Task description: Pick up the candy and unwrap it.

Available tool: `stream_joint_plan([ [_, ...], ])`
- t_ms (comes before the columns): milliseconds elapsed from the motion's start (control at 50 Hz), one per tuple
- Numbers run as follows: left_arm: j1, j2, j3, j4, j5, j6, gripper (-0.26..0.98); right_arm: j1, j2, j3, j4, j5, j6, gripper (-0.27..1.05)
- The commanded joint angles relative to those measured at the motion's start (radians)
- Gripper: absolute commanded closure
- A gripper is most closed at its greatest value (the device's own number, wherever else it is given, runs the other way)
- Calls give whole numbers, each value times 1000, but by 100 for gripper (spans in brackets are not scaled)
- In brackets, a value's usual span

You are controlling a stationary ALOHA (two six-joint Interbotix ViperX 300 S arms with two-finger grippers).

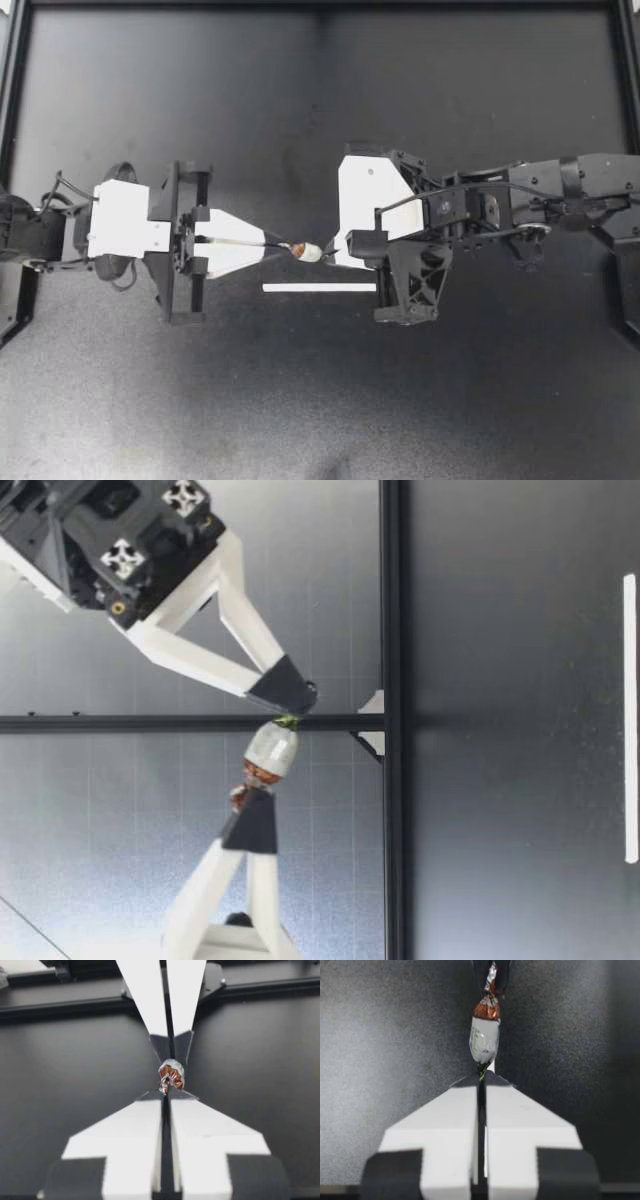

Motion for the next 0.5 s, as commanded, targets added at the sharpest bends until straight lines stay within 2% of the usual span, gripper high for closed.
stream_joint_plan([
  [0, 3, -31, 6, -6, -15, -5, 88, 5, -40, 9, 5, 3, 6, 92],
  [240, 3, -48, 26, -17, -25, -8, 88, 6, -77, 55, 11, -8, 48, 92],
  [480, 3, -32, 14, -17, -25, -17, 88, 5, -78, 46, 11, -66, 41, 92],
])
